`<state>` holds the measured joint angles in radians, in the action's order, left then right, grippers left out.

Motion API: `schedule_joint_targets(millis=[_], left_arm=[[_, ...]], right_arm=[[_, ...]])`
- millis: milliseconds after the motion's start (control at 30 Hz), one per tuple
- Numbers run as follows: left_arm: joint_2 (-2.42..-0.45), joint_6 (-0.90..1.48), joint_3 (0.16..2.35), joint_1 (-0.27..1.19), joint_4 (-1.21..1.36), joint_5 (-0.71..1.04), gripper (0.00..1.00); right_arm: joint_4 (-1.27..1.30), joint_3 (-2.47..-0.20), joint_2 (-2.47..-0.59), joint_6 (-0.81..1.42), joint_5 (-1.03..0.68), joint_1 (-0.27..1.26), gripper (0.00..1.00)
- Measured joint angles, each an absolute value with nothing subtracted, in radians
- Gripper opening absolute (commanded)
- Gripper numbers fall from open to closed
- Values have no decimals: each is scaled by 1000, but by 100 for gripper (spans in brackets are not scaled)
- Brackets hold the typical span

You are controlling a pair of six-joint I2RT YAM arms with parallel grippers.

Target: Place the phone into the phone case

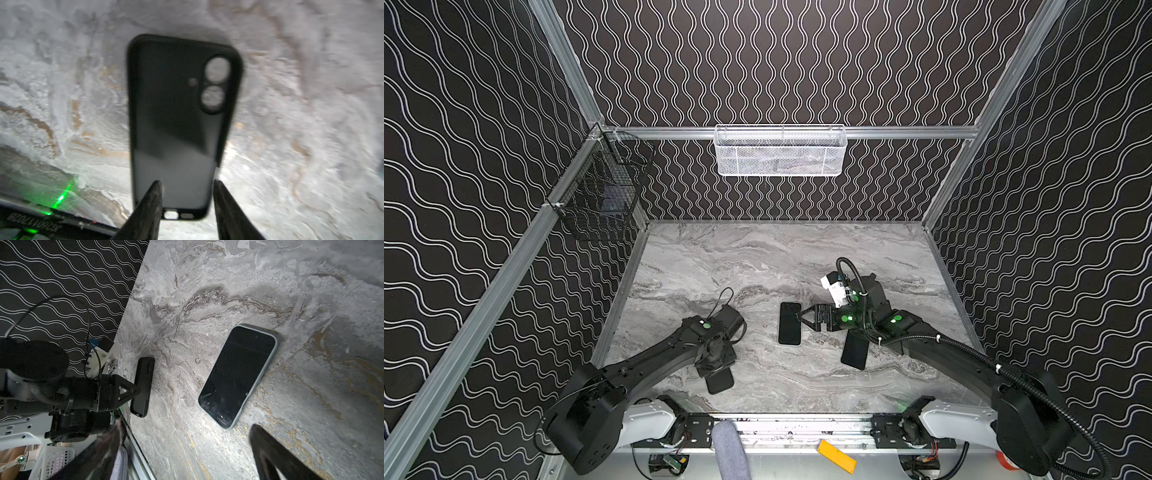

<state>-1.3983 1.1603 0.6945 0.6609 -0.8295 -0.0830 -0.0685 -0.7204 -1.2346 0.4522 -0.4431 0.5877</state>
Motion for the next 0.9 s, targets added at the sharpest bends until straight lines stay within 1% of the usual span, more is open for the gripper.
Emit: schedule_joint_targets(millis=[200, 333, 600, 700, 900], left_arm=[[-1449, 1179, 702, 681, -798, -94, 46], [-1488, 1201, 669, 682, -772, -91, 44], [-1513, 1228, 682, 690, -728, -89, 21], [-1527, 1246, 686, 692, -700, -78, 10], [-1591, 1288, 723, 708, -671, -54, 8]], right_arm=[[-70, -728, -1240, 452, -443, 587, 99], [-73, -729, -1238, 452, -443, 587, 99], [-78, -728, -1232, 452, -443, 587, 99], [-80, -726, -1227, 452, -443, 587, 99], [-93, -717, -1198, 451, -431, 587, 99]])
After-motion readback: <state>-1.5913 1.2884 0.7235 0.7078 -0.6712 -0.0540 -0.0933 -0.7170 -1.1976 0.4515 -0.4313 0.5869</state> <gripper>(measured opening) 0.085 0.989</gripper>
